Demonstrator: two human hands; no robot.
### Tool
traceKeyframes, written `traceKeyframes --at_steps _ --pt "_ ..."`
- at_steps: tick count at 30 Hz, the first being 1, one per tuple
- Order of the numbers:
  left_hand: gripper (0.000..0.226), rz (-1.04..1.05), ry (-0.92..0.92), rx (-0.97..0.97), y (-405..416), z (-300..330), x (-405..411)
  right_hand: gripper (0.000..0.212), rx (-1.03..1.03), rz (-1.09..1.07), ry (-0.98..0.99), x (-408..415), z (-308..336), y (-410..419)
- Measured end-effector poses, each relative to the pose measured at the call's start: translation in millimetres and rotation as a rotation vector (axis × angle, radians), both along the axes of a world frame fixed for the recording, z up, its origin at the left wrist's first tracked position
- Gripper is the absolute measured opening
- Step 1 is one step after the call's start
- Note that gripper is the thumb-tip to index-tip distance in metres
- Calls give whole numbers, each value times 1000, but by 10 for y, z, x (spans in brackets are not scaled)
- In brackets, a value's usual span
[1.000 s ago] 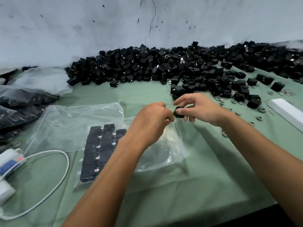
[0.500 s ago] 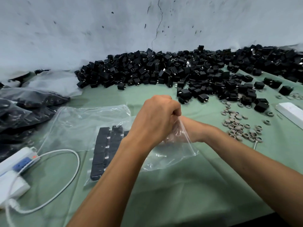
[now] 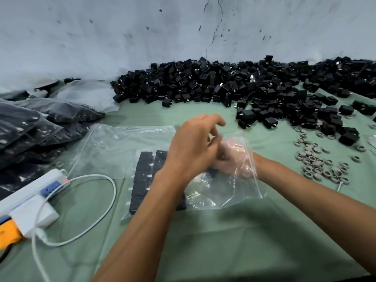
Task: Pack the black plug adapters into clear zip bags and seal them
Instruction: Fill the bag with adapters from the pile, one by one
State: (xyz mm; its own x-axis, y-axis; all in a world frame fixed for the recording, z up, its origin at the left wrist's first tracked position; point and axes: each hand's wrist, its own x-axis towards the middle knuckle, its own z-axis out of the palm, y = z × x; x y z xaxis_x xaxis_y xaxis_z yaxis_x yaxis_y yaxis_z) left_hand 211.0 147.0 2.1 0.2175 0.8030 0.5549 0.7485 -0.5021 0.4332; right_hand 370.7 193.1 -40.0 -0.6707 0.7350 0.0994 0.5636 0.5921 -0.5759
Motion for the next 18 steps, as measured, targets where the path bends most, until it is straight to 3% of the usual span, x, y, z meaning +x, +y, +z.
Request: traceKeyframes --at_steps 1,4,6,10,18 --pt "21 67 -15 -19 29 -76 -136 10 -45 2 -29 47 0 21" --pt "9 264 -9 -127 90 -313 -546 49 -276 114 -52 170 136 -24" --pt "5 317 9 -203 94 -420 -743 65 -296 204 -43 223 185 -62" --pt "3 338 59 -275 107 -514 -910 34 -270 68 -10 141 38 22" --pt "10 313 58 -276 115 -576 -909 22 -428 -181 190 -165 -254 161"
